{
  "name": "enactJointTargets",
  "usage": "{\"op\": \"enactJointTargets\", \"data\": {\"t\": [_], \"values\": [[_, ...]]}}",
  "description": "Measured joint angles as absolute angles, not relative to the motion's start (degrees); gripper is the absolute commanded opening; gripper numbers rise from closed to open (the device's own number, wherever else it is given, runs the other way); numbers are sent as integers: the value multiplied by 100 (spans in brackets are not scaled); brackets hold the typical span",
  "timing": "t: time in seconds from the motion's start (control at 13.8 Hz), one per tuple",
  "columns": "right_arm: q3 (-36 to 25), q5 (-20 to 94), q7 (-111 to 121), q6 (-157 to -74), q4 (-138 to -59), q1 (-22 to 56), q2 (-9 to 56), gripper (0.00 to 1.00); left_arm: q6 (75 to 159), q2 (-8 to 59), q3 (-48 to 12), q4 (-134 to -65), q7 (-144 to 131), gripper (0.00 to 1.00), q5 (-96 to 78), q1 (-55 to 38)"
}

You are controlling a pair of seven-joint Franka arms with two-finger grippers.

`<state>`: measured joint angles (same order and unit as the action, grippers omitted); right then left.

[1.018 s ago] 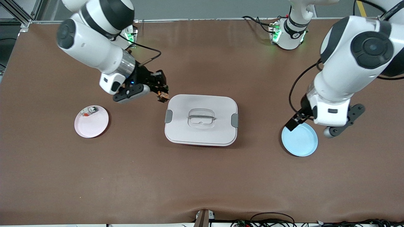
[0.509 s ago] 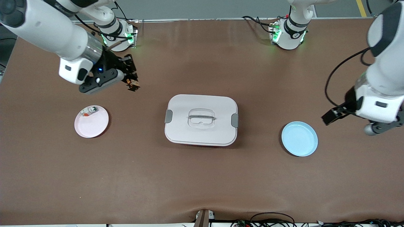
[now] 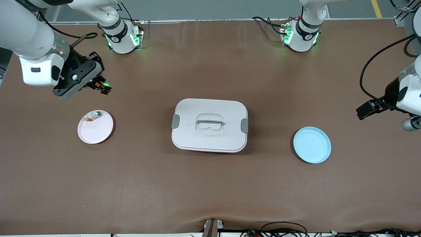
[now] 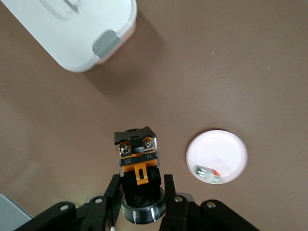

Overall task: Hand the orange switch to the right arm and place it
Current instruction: 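Carry the switch with the right gripper over the white plate, then lower the switch onto the white plate with the right gripper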

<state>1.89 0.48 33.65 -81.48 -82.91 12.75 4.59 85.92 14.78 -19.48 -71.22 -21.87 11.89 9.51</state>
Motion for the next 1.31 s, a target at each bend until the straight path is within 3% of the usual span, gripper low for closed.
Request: {"op": "enactJointTargets", "data": {"t": [0.44, 0.8, 1.31], "values": [[173, -370, 5971, -8612, -8516, 429, 476, 0, 8514, 920, -1818, -7670, -1367, 100, 785, 1250], [172, -419, 6844, -9836, -9513, 10, 476, 0, 8513, 425, -905, -8254, -927, 100, 586, 567], [172, -473, 7509, -11499, -10944, -437, 461, 0, 8779, -136, -253, -9001, -782, 100, 285, -44]]}}
